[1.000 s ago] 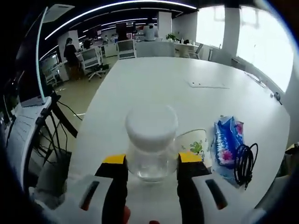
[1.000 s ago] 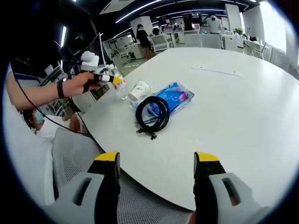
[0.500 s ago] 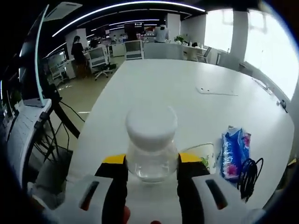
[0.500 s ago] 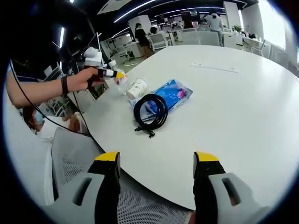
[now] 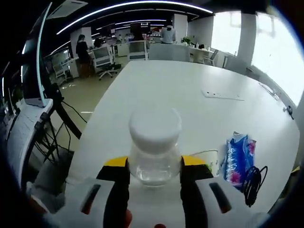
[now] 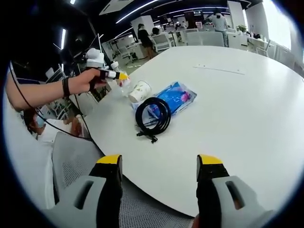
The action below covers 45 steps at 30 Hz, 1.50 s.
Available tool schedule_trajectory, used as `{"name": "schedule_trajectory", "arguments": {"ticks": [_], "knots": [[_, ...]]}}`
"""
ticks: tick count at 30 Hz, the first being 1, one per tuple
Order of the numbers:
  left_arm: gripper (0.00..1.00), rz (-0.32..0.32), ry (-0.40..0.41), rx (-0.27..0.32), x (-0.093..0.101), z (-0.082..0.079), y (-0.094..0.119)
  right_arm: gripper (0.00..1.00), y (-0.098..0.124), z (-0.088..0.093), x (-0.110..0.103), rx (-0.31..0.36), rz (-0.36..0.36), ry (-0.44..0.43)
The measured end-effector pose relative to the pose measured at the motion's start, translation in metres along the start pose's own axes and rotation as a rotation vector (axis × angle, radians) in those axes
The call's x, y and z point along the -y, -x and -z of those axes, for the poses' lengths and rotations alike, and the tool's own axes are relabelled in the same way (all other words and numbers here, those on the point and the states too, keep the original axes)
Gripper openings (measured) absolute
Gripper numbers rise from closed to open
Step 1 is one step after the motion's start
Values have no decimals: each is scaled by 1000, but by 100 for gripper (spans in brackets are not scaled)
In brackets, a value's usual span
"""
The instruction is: Arrange the tabletop items into an orderly group along one side of the table until the central work area is clear of visible clutter.
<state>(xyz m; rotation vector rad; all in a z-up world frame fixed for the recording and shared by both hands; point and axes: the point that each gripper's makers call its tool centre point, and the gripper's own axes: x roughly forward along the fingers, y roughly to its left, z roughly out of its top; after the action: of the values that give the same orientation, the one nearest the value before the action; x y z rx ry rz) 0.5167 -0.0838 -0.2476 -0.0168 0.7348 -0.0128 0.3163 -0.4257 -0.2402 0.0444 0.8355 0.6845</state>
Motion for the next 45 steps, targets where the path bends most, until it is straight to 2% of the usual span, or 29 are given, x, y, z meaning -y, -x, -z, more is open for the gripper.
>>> {"name": "schedule_trajectory", "arguments": {"ticks": [6,10,13,15,25,32,45], "knots": [[42,29,-3,12,0,-2,2,63,-1,0,-1,0,-5,3],[46,57,-47,31,2,-4,5,63,-1,1,-2,-2,-7,5],[46,109,-69,42,6,-2,6,63,0,0,-2,-2,-6,5],[47,134,-122,61,7,-3,7,63,0,0,-2,0,-4,6],[43,216,-224,72,3,-2,9,63,2,3,-4,-6,0,10],[37,210,-263,65,4,1,9,63,1,3,-6,-12,1,15],[36,174,-226,52,3,0,7,63,0,3,-9,-7,4,12]]}}
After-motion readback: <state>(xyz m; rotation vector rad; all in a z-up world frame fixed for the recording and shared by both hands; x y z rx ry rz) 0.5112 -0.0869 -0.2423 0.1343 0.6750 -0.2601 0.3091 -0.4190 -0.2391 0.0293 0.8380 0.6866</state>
